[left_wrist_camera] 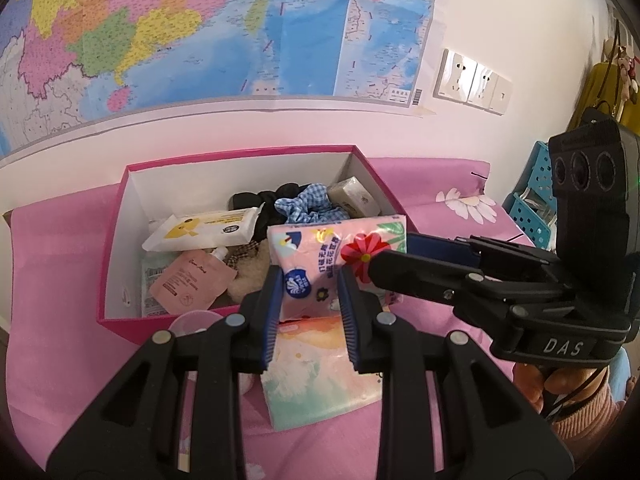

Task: Organize soft objects
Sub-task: 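Lower the tissue pack into the pink box beside the wipes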

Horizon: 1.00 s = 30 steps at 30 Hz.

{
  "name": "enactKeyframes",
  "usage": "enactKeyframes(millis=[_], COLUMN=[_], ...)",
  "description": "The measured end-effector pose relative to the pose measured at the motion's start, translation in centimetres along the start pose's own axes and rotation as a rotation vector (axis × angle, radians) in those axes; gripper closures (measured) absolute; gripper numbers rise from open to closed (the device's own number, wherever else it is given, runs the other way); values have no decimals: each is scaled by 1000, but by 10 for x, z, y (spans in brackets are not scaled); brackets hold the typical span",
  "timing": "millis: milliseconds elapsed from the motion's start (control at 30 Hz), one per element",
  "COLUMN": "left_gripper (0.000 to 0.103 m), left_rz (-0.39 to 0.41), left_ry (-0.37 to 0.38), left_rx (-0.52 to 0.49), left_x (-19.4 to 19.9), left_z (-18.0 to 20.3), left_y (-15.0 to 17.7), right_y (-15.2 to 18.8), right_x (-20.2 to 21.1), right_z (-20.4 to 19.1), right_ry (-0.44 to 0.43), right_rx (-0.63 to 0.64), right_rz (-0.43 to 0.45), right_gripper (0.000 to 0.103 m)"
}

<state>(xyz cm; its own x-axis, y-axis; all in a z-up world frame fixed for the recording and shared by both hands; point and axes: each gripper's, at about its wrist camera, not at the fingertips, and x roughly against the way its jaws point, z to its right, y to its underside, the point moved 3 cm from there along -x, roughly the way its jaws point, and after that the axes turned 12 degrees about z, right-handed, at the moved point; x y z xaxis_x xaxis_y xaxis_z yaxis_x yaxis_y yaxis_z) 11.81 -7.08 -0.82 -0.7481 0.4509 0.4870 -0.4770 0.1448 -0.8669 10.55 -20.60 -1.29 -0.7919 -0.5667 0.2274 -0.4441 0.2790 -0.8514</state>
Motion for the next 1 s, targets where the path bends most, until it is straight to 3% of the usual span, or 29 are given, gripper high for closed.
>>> enactKeyframes(millis=[1000], left_gripper=[74], left_rz=[-38], left_ry=[-59], left_rx=[30], left_x=[-33], left_z=[-26], left_y=[-7], right_y=[-8], right_x=[-48], right_z=[17], right_ry=[12], right_rx=[-42], right_rz=[-36], right_gripper=[67])
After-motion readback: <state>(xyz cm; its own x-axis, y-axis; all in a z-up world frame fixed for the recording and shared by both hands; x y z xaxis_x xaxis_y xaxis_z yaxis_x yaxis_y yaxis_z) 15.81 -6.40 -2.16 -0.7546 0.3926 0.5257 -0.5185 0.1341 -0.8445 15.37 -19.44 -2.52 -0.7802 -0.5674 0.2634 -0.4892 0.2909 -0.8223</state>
